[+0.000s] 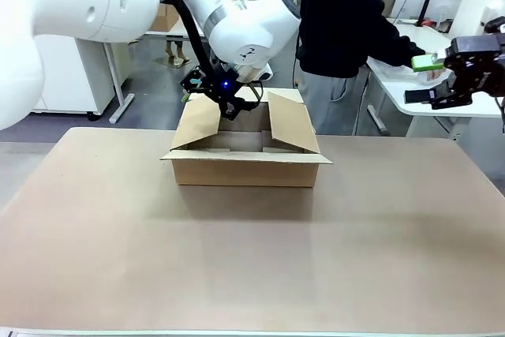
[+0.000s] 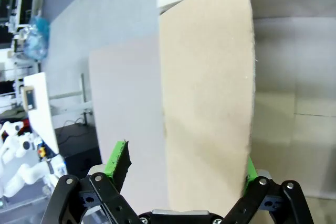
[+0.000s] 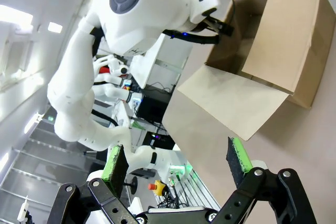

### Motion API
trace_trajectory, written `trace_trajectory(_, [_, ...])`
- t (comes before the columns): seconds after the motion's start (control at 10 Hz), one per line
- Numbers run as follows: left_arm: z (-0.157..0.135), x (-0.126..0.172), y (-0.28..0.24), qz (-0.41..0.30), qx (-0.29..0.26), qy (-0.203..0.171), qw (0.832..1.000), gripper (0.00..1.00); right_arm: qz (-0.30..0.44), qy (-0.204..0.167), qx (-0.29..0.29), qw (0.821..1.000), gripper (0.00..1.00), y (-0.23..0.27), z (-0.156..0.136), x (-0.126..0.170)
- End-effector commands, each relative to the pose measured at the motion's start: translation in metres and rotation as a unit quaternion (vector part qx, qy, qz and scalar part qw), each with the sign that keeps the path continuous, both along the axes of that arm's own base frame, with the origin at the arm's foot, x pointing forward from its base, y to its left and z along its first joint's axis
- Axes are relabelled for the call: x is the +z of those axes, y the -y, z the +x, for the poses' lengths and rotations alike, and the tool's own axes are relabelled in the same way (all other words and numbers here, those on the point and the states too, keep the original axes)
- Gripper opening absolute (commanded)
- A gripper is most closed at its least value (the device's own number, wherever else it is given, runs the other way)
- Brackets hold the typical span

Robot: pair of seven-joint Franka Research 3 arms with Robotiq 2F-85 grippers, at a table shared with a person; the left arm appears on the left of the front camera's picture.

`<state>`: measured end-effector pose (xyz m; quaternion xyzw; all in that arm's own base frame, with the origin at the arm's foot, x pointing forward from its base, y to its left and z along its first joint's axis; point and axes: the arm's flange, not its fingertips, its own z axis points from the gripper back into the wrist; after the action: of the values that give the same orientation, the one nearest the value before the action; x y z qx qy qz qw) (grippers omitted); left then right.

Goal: Pack the gift set into the box.
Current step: Place both hands on the side flaps of the Package Box and spread them outward.

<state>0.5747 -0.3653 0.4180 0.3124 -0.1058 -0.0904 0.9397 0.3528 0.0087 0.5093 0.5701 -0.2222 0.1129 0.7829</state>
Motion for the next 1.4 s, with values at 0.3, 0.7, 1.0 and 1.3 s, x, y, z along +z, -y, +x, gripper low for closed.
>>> trace_trajectory(0.3, [-0.012,0.041,-0.035,-0.021,0.028,0.033,0.999,1.00,0.010,0.016,0.002,1.000,1.00,-0.001,0.002,0.000])
trace_trajectory(0.7, [-0.013,0.052,-0.095,-0.095,0.062,0.021,0.993,1.00,0.010,0.016,0.002,1.000,1.00,-0.001,0.002,0.000])
trace_trajectory(1.0, [-0.026,0.054,-0.156,-0.195,0.095,0.020,0.976,1.00,0.010,0.016,0.002,1.000,1.00,-0.001,0.002,0.000])
trace_trajectory(1.3, [-0.041,0.037,-0.200,-0.302,0.115,0.016,0.946,1.00,0.010,0.016,0.002,1.000,1.00,-0.001,0.002,0.000])
